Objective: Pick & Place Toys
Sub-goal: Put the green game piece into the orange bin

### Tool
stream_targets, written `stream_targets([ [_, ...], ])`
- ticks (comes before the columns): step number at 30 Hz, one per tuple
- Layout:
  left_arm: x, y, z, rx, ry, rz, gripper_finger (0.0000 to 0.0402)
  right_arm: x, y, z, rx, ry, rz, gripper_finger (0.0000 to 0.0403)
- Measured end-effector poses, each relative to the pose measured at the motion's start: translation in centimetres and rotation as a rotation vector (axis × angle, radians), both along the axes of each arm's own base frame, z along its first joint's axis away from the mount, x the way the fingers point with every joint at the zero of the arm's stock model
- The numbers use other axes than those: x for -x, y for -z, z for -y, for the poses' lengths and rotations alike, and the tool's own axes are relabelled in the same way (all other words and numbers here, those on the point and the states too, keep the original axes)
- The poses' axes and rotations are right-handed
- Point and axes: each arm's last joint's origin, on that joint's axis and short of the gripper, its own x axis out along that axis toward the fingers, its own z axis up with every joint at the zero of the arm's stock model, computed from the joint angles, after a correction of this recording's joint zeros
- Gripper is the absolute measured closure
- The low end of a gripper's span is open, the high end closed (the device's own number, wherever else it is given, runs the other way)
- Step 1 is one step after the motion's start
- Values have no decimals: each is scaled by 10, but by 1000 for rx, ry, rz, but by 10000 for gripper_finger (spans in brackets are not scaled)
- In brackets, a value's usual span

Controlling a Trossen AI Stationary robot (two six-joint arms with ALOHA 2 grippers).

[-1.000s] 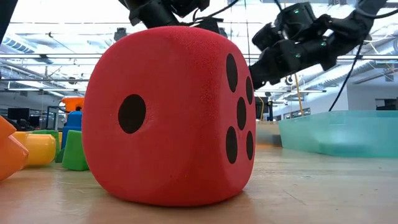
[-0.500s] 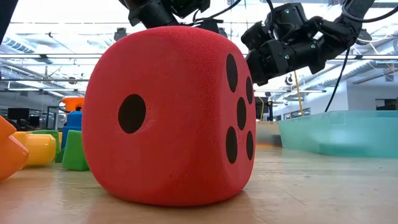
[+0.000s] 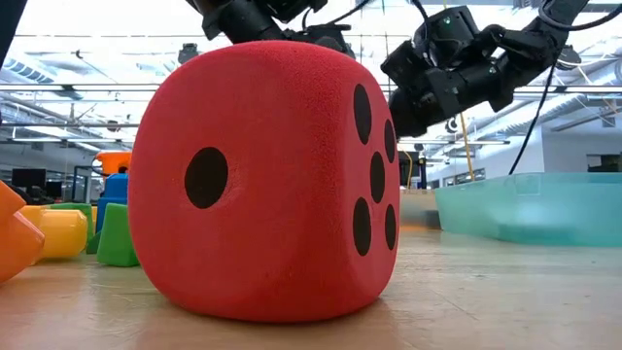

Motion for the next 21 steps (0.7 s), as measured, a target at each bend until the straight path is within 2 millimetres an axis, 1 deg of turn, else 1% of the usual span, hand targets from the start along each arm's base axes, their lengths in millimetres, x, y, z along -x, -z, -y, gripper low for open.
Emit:
stream_targets([
  [3,3,-8,-1,1,1,18,146,14,-9,13,1,81,-44,359],
  [5,6,-14,-2,-1,0,35,111,26,-16,23,21,192,-82,359],
  [8,7,-20,-4,9,-15,55,72,46,-23,39,72,411,-118,359],
  [10,7,-20,-4,18,-25,62,54,61,-22,50,109,576,-135,359],
  [12,6,-20,-4,21,-28,65,42,78,-16,58,126,722,-154,359],
  [15,6,-21,-4,17,-28,76,32,99,-5,71,111,858,-177,359],
  [18,4,-22,-4,18,-34,95,32,113,4,81,71,947,-197,359],
  [20,4,-23,-5,18,-38,110,35,118,7,85,50,986,-202,357],
  [21,3,-23,-5,19,-46,113,37,120,7,86,49,994,-204,350],
])
